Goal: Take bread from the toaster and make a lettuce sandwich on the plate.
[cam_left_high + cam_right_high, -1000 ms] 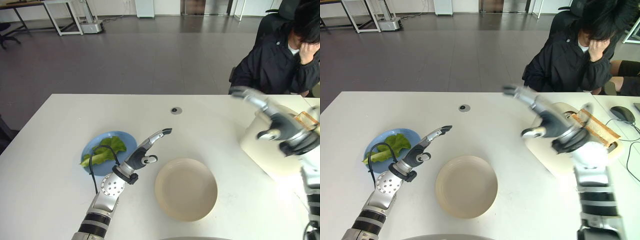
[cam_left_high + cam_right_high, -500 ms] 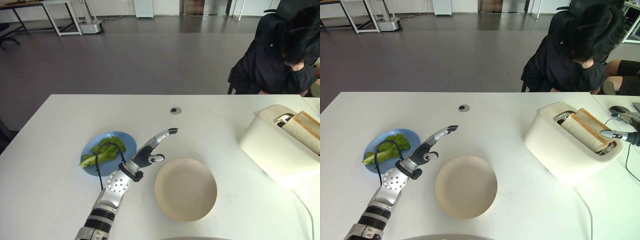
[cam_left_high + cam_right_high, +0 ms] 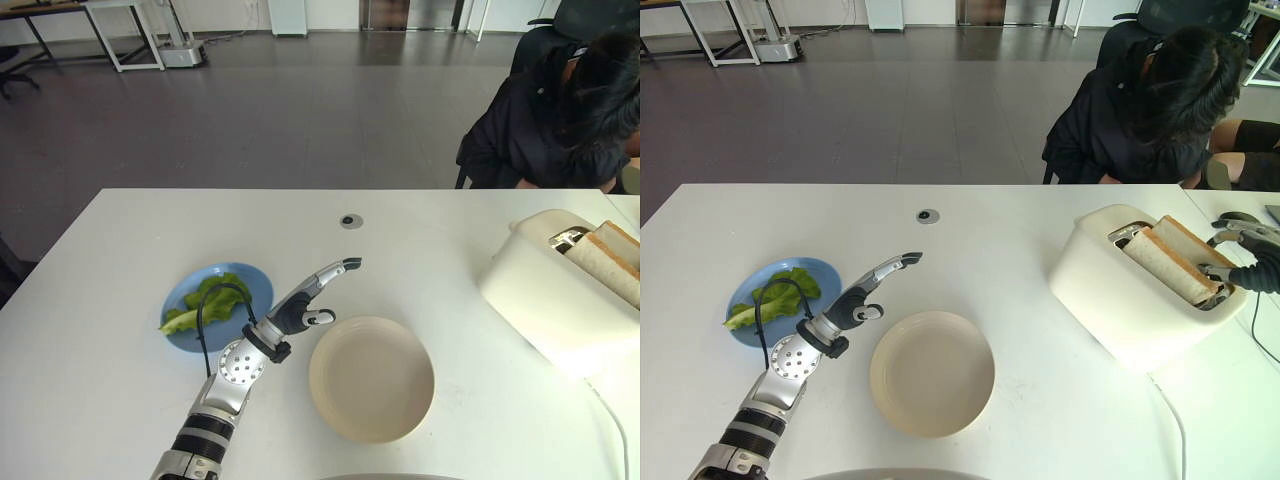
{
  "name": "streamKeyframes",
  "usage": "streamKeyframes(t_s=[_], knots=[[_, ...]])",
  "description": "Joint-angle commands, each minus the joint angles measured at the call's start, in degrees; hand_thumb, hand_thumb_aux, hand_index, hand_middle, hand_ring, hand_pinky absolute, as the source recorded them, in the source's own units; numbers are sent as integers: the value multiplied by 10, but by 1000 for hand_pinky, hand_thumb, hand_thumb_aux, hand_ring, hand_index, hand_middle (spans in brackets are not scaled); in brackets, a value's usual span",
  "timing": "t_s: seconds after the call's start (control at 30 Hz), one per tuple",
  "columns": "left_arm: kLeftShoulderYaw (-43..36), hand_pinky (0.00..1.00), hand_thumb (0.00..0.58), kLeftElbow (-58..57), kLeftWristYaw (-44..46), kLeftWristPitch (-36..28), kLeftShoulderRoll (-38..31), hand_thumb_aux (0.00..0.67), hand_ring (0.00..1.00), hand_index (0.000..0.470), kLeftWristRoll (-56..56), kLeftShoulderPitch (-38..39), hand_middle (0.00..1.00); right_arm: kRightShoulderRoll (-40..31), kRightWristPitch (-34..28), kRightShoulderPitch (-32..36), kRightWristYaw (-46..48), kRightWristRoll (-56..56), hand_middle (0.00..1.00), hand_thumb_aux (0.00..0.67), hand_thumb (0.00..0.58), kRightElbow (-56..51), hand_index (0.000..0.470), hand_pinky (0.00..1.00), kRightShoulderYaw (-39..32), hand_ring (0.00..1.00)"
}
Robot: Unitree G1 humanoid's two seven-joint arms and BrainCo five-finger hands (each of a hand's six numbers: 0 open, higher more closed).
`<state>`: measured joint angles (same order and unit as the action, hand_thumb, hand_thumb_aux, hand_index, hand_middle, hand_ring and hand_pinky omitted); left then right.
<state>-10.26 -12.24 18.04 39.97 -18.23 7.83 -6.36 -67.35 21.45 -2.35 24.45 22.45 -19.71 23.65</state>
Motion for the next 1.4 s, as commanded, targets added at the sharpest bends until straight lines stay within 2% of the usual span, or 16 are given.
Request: streamKeyframes(t_s=[0.03, 0.07, 0.13, 0.2, 0.33, 0.43, 0.63, 0.77, 0.93, 1.03, 1.13, 1.23, 1.33, 1.4], knots=[[1, 0, 0, 4, 0, -4, -4, 0, 0, 0, 7, 7, 0, 2, 15, 9, 16, -22, 0, 363, 458, 10, 254, 0, -28, 0], [1, 0, 0, 3, 0, -3, -5, 0, 0, 0, 8, 7, 0, 3, 17, 9, 17, -27, 0, 394, 482, 14, 276, 0, -30, 0], [1, 0, 0, 3, -1, -3, -5, 0, 0, 0, 10, 7, 0, 3, 20, 9, 17, -36, 0, 507, 546, 22, 356, 0, -30, 0], [0, 0, 0, 2, -1, -3, -5, 0, 0, 0, 12, 6, 0, 3, 25, 10, 16, -47, 0, 670, 580, 27, 470, 0, -27, 0], [9, 0, 0, 8, -10, -4, -16, 0, 0, 0, 27, 7, 0, 8, 31, 14, 14, -80, 0, 670, 580, 51, 470, 0, -10, 0], [29, 0, 0, 27, -16, -8, -35, 0, 0, 0, 32, 14, 0, 15, 15, 43, 3, -100, 0, 670, 580, 49, 470, 0, -6, 0], [117, 0, 0, 108, -20, -43, -112, 0, 0, 0, 45, 50, 0, 27, -17, 99, 15, -183, 0, 670, 580, 70, 470, 0, 24, 0], [173, 0, 0, 140, -13, -83, -175, 0, 0, 0, 83, 104, 0, 35, -34, 118, 49, -271, 0, 670, 580, 129, 470, 0, 55, 0], [230, 0, 0, 127, -39, -110, -208, 0, 0, 0, 107, 126, 0, 66, -59, 111, 72, -346, 0, 670, 580, 254, 470, 0, 61, 0], [243, 0, 0, 101, -61, -132, -231, 0, 0, 0, 153, 136, 0, 99, -71, 103, 93, -381, 0, 670, 580, 339, 470, 0, 13, 0], [249, 0, 0, 84, -80, -151, -244, 0, 0, 0, 187, 148, 0, 146, -58, 106, 106, -366, 0, 670, 580, 386, 470, 0, -77, 0], [242, 0, 0, 65, -89, -177, -262, 0, 0, 0, 223, 161, 0, 225, -39, 124, 92, -302, 0, 670, 580, 395, 470, 0, -190, 0], [235, 0, 0, 40, -104, -197, -277, 0, 0, 0, 255, 165, 0, 300, 33, 117, 69, -191, 0, 670, 580, 375, 470, 0, -297, 0], [235, 0, 0, 25, -113, -203, -289, 0, 0, 0, 264, 165, 0, 320, 118, 106, 49, -111, 0, 670, 580, 339, 470, 0, -337, 0]])
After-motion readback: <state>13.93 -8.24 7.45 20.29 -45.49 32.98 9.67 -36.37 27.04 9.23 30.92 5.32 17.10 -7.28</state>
